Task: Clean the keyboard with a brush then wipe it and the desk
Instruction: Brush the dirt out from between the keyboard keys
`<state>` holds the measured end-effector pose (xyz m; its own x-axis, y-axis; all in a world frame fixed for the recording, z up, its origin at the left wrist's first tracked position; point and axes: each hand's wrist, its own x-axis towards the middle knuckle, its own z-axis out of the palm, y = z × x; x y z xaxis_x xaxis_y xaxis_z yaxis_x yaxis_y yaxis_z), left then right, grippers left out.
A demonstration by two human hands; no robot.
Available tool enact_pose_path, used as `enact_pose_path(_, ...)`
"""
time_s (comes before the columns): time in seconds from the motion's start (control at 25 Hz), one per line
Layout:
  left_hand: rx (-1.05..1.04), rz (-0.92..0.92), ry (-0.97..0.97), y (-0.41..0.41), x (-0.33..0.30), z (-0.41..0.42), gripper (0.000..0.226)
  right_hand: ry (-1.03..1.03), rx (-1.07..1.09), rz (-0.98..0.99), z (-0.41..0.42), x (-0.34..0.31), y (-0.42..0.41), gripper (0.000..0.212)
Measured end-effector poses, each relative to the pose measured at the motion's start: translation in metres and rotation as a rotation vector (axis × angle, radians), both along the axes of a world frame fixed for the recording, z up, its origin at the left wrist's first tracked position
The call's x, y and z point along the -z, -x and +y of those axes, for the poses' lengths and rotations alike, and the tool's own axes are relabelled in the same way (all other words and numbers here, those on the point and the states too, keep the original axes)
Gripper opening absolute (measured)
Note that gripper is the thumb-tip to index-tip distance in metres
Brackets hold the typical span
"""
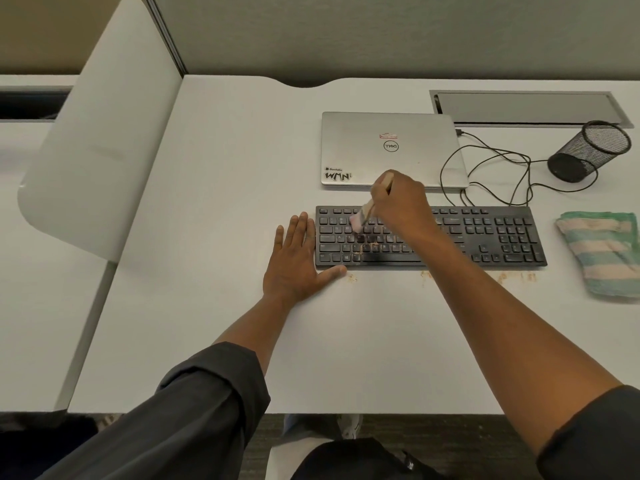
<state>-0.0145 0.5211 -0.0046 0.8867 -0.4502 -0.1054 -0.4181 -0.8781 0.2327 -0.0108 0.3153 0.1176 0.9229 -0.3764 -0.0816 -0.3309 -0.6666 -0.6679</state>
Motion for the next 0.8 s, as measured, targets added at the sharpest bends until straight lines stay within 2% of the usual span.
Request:
enact_pose_path(0.2, -0.001, -0.007, -0.003, -0.001, 0.0, 0.0, 0.119, 0.073, 0.036, -0.036, 0.002, 0.004, 0.013, 0.021)
enact_pose_path(0.4, 0.002, -0.009, -0.009, 0.0, 0.001, 0.0, 0.12, 0.004, 0.01, -0.031, 0.003, 0.004, 0.016, 0.018)
enact_pose_path(0.56, 0.003, -0.009, 0.007, 0.0, 0.001, 0.0, 0.12, 0.006, 0.125, -0.044, 0.006, 0.007, 0.025, 0.021)
enact_pose_path(0.8, -0.003, -0.007, 0.015, 0.0, 0.001, 0.0, 0.12, 0.074, 0.057, 0.049, 0.006, 0.004, 0.03, 0.023)
